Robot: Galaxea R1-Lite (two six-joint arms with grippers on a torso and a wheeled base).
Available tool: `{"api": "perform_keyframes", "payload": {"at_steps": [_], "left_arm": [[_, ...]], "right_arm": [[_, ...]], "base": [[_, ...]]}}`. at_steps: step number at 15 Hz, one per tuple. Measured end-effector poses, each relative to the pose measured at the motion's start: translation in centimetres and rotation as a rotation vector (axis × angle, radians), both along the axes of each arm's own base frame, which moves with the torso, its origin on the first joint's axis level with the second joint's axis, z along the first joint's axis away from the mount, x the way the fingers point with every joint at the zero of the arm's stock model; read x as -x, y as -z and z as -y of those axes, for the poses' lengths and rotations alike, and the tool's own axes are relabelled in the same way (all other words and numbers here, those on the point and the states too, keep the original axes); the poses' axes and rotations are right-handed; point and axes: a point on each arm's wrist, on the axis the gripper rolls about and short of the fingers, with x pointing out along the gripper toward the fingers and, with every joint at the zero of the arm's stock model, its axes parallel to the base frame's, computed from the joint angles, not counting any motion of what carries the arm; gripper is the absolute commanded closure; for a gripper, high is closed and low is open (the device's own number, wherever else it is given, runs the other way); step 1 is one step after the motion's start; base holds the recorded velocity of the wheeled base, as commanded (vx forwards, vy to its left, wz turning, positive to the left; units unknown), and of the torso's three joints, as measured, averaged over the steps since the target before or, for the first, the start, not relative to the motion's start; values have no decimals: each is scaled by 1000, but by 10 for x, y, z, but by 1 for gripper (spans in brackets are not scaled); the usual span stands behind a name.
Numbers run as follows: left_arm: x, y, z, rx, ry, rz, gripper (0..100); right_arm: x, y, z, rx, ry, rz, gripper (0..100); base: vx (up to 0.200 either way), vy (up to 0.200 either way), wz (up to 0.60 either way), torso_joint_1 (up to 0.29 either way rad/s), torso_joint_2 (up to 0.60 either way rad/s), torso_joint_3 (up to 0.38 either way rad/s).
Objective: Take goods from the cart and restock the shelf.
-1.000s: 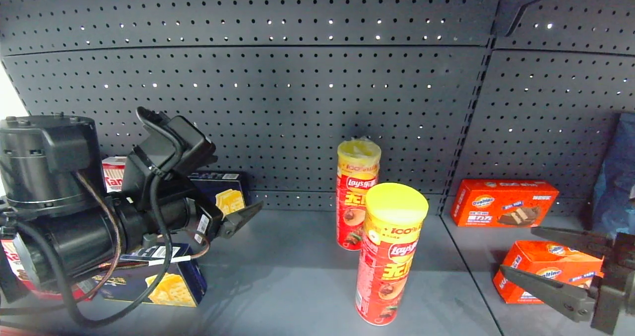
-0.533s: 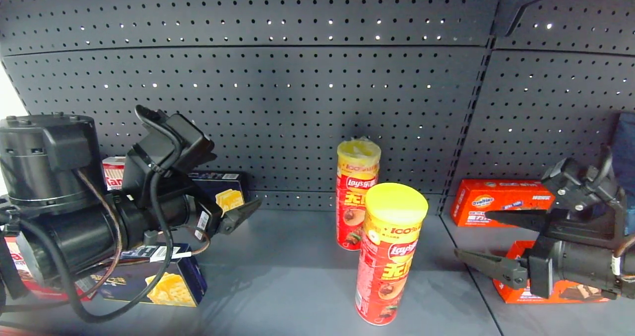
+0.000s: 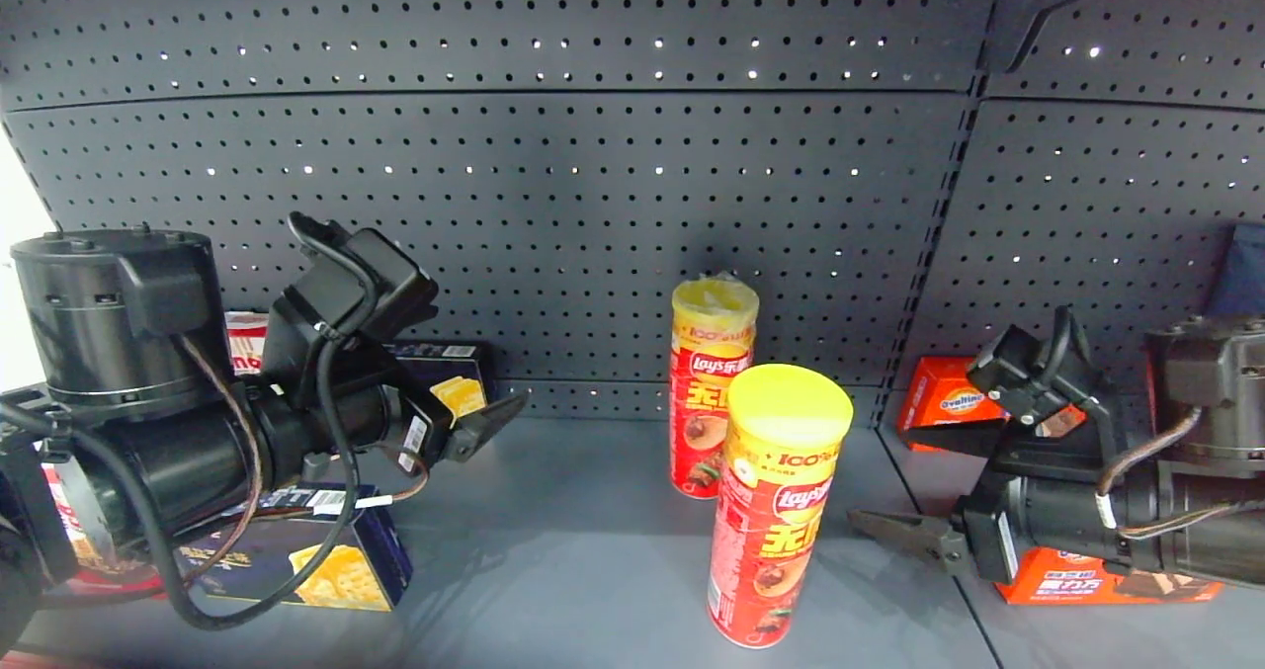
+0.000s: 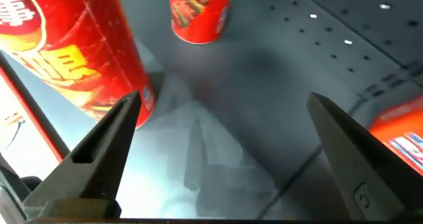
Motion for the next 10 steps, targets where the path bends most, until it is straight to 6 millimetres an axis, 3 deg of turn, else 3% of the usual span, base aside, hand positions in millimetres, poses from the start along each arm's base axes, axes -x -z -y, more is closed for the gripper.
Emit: {"api": "perform_keyframes", "payload": {"at_steps": [10], "left_arm": [[-4, 1, 1, 6, -2, 14, 0]], "right_arm": [[-11, 13, -20, 19, -51, -36, 0]], "base": [[0, 0, 0, 0, 0, 0]]}}
